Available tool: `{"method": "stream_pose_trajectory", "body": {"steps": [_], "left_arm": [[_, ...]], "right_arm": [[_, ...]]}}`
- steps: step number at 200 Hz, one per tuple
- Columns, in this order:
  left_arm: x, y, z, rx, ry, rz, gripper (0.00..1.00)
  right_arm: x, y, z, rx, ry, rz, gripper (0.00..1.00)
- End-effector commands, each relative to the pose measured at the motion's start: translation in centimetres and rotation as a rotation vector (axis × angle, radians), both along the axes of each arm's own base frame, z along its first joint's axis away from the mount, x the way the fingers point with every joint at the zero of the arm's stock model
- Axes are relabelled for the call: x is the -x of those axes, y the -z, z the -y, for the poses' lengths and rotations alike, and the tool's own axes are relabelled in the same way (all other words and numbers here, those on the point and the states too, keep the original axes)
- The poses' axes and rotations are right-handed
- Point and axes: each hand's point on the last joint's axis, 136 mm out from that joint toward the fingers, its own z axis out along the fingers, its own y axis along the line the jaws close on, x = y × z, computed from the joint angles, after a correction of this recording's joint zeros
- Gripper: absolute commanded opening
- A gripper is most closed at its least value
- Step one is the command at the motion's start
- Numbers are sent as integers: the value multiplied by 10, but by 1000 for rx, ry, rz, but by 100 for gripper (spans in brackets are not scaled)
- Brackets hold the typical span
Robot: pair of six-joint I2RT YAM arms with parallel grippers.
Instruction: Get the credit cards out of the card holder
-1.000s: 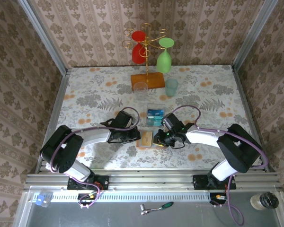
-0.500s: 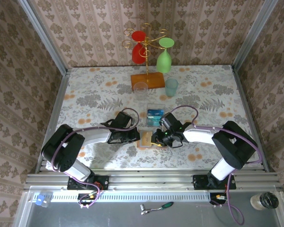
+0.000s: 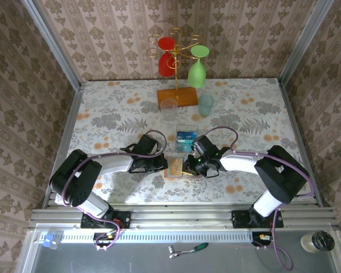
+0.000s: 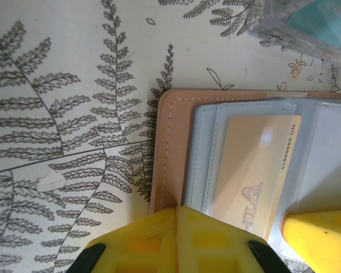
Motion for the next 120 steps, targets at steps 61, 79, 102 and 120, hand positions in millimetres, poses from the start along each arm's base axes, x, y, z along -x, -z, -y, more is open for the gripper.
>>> {"method": "stream_pose_trajectory", "body": {"steps": [61, 79, 102, 120], "left_arm": [[11, 11, -14, -49, -11, -58, 8], [11, 10, -13, -45, -11, -55, 8], [10, 8, -12, -41, -12, -53, 8], [10, 7, -11, -37, -11, -50, 8]], "right_arm": [[6, -8, 38, 118, 12, 22, 26], [7, -6, 50, 148, 19, 20, 27], [11, 2, 68, 226, 15, 15, 27], [14, 14, 78, 259, 12, -3, 28]]}}
